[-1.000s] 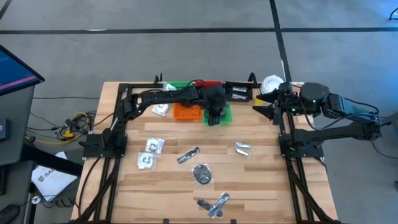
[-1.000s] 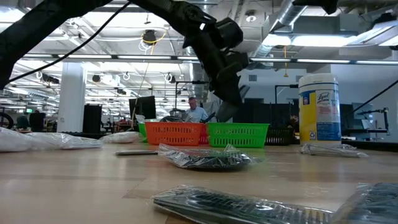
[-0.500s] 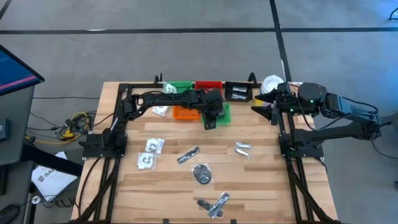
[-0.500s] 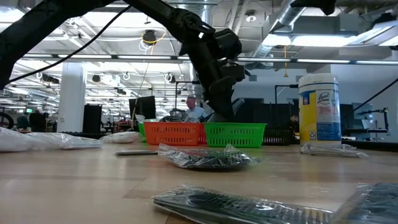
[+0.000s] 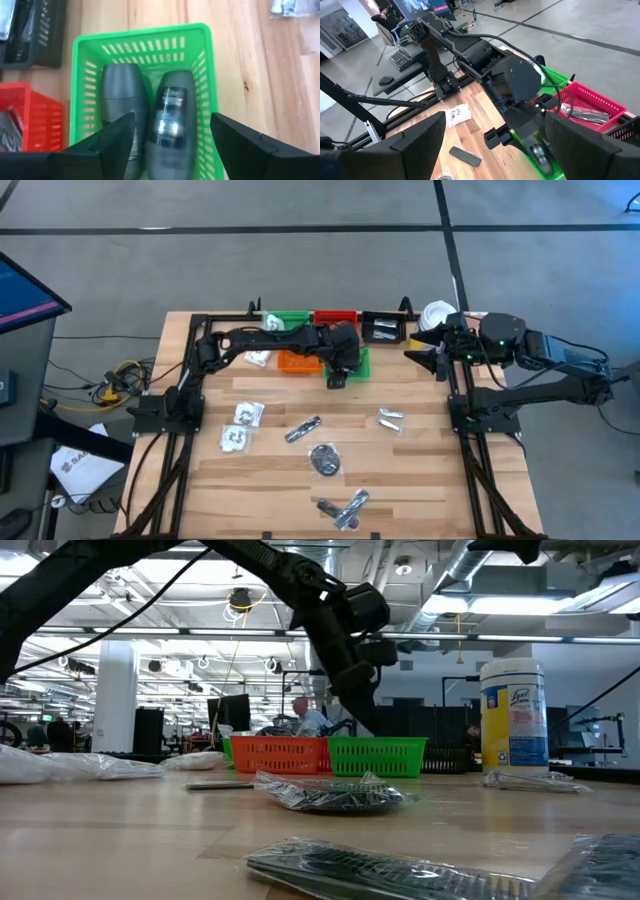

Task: Pick & Place Travel size toiletries
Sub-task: Put the black deodorant into the green bin, then adjust the green bin

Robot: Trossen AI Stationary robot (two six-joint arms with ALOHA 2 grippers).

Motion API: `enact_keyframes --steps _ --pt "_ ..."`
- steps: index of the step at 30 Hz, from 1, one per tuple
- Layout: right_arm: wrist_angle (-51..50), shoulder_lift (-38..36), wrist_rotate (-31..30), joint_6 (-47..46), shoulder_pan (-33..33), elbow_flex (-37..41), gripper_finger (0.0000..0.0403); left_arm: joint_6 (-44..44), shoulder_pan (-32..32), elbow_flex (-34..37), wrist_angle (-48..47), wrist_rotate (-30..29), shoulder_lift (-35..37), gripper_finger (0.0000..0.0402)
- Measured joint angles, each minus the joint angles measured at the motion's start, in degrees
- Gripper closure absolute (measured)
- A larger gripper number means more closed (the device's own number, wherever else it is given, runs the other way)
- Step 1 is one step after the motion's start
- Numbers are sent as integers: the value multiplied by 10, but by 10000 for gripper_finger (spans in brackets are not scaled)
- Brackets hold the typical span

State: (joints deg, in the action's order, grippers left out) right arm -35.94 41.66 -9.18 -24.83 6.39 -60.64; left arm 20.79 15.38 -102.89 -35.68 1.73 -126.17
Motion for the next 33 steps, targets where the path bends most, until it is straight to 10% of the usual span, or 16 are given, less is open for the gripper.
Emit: enact_keyframes --steps 33 --pt "-3 0 -1 8 1 0 74 -45 0 -63 21 -135 2 230"
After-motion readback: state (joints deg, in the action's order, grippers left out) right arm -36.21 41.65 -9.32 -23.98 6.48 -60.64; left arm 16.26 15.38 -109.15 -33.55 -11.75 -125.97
